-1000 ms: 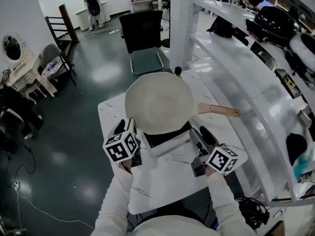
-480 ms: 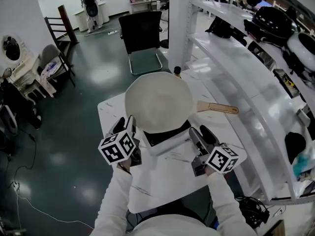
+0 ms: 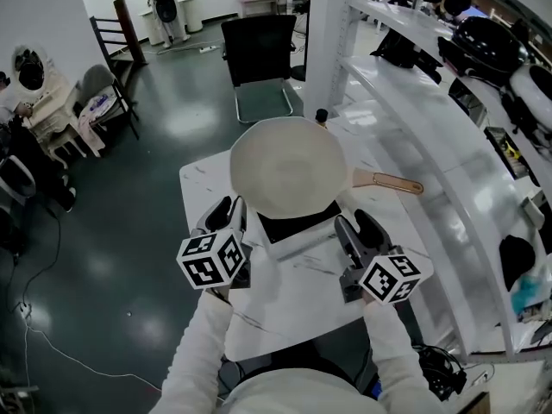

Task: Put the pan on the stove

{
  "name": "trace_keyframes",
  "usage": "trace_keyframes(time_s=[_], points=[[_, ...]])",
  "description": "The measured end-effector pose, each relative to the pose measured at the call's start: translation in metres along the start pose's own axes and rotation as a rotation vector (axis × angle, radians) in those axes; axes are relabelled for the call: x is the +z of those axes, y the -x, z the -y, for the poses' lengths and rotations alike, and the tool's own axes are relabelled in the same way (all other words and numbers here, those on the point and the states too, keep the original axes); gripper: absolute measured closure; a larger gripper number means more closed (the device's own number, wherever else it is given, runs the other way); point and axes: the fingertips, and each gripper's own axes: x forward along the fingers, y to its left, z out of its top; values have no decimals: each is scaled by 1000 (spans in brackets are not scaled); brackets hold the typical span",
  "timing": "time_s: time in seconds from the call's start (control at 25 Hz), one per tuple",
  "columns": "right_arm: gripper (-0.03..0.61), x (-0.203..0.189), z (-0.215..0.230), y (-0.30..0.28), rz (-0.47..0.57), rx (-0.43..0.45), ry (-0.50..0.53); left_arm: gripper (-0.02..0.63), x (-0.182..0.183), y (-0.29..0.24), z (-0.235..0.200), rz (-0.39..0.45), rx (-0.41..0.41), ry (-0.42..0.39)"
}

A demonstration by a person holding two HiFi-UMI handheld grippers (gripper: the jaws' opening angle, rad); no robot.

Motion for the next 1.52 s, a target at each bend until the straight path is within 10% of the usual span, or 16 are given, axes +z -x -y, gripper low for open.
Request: trace_keyframes(time_s=[0.76, 1.52], points=[[548, 4, -48, 45, 12, -57, 196, 555, -6, 66, 32, 50, -70, -103], [552, -19, -78, 92, 4, -146, 279, 574, -21, 127, 42, 71, -94, -163]])
